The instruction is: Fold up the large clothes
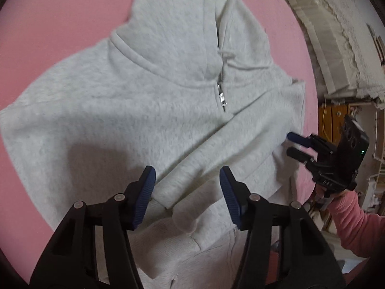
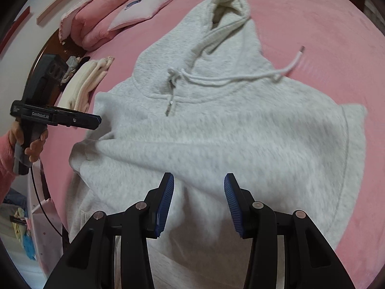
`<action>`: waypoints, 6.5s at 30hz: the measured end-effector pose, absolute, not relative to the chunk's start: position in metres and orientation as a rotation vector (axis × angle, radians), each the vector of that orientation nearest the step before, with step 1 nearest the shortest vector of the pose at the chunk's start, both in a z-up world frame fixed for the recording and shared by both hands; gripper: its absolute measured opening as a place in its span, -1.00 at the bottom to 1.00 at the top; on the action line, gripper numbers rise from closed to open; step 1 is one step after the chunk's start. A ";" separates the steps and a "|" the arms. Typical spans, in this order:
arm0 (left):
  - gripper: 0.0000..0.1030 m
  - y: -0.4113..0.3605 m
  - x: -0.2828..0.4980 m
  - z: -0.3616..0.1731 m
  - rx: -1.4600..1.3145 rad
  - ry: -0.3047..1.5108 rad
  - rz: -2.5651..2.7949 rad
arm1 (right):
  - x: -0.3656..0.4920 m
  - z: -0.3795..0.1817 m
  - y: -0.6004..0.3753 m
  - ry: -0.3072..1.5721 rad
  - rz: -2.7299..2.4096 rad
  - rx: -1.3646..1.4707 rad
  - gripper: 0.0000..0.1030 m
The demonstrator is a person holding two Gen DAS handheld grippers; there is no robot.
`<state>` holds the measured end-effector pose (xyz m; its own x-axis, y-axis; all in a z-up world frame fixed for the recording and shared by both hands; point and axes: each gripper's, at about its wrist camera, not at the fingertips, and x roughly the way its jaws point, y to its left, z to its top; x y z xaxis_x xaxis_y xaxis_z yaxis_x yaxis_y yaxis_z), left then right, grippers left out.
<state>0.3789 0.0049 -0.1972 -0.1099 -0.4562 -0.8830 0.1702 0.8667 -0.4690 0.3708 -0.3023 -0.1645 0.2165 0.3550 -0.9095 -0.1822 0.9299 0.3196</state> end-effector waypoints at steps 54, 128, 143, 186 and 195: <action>-0.98 -0.030 0.308 -0.225 -0.268 1.201 -0.030 | 0.367 -0.208 -0.224 1.073 0.179 0.225 -1.00; 0.43 0.001 0.033 -0.078 -0.179 1.319 -0.048 | 0.023 -0.076 -0.190 1.063 -0.011 0.387 0.72; 0.43 0.028 -0.090 -0.089 -0.223 1.405 0.047 | -0.095 -0.103 -0.221 1.121 -0.038 0.322 0.81; 0.42 0.185 -0.033 -0.260 -0.737 1.561 -0.142 | -0.048 -0.223 -0.321 1.374 -0.034 0.622 -0.02; -0.40 0.190 -0.059 -0.234 -0.998 1.378 0.012 | -0.045 -0.238 -0.323 1.392 0.038 0.655 -0.76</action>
<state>-0.0591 0.1903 -0.2342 0.2585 -0.5299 -0.8077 -0.5442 0.6110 -0.5750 -0.0448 -0.3233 -0.2381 0.2070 0.3973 -0.8940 0.3479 0.8242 0.4468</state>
